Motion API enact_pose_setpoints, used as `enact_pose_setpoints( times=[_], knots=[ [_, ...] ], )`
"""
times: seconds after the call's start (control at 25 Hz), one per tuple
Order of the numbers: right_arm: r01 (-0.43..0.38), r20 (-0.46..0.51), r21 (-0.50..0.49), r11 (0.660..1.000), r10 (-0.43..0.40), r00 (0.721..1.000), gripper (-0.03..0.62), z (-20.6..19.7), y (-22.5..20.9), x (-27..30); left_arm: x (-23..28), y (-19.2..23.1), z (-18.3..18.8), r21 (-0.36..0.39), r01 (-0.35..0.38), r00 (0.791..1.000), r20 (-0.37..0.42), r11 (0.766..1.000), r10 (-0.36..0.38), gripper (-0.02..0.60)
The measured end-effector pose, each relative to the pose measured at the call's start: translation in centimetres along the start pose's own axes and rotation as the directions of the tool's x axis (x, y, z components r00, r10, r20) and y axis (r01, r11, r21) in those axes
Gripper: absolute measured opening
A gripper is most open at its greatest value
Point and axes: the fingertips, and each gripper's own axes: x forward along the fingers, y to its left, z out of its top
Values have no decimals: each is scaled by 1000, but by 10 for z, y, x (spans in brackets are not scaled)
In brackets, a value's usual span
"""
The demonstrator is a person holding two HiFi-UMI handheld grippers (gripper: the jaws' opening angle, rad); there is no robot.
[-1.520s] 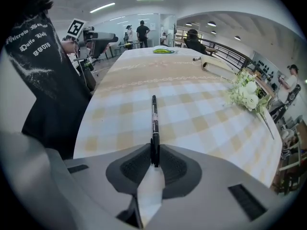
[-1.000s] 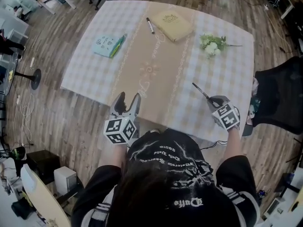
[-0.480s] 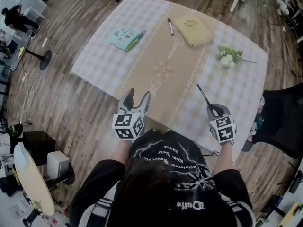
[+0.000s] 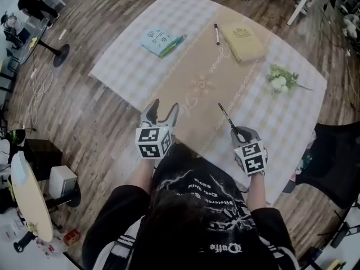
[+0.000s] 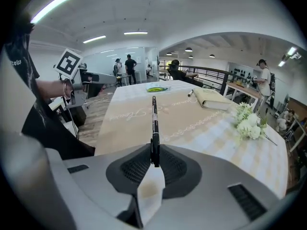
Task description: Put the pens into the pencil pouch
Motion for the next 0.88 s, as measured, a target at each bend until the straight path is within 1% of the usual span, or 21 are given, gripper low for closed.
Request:
enact_pose_setpoints(
  times=[0.08, 0.2, 0.28, 0.36, 0.48, 0.64, 0.8, 0.88],
  knots=[
    [-24, 18, 23, 999, 24, 1000, 66, 9, 5, 5, 9, 11, 6, 34, -3, 1000, -11, 999, 3, 298],
    [-72, 36, 86, 994, 69, 997, 67, 16, 10, 9, 27, 22, 8, 114, -1, 998, -63, 993, 8, 298],
    [-80, 34, 110, 991, 76, 996, 67, 19, 15, 14, 39, 34, 9, 175, -8, 995, -92, 985, 24, 298],
    [-72, 30, 129, 989, 69, 997, 67, 23, 21, 22, 50, 49, 15, 215, -11, 995, -95, 977, 32, 298],
    [-55, 29, 164, 985, 50, 998, 66, 32, 25, 31, 72, 65, 32, 233, 7, 997, -83, 972, 12, 298],
    [-38, 33, 221, 975, 32, 999, 67, 46, 33, 46, 108, 91, 49, 269, 38, 994, -109, 962, -9, 298],
    [-13, 29, 263, 965, 6, 1000, 67, 59, 41, 64, 142, 113, 60, 288, 67, 991, -133, 955, -29, 298],
    [3, 32, 285, 959, -12, 999, 67, 67, 41, 73, 160, 123, 65, 309, 75, 989, -146, 948, -31, 298]
  ],
)
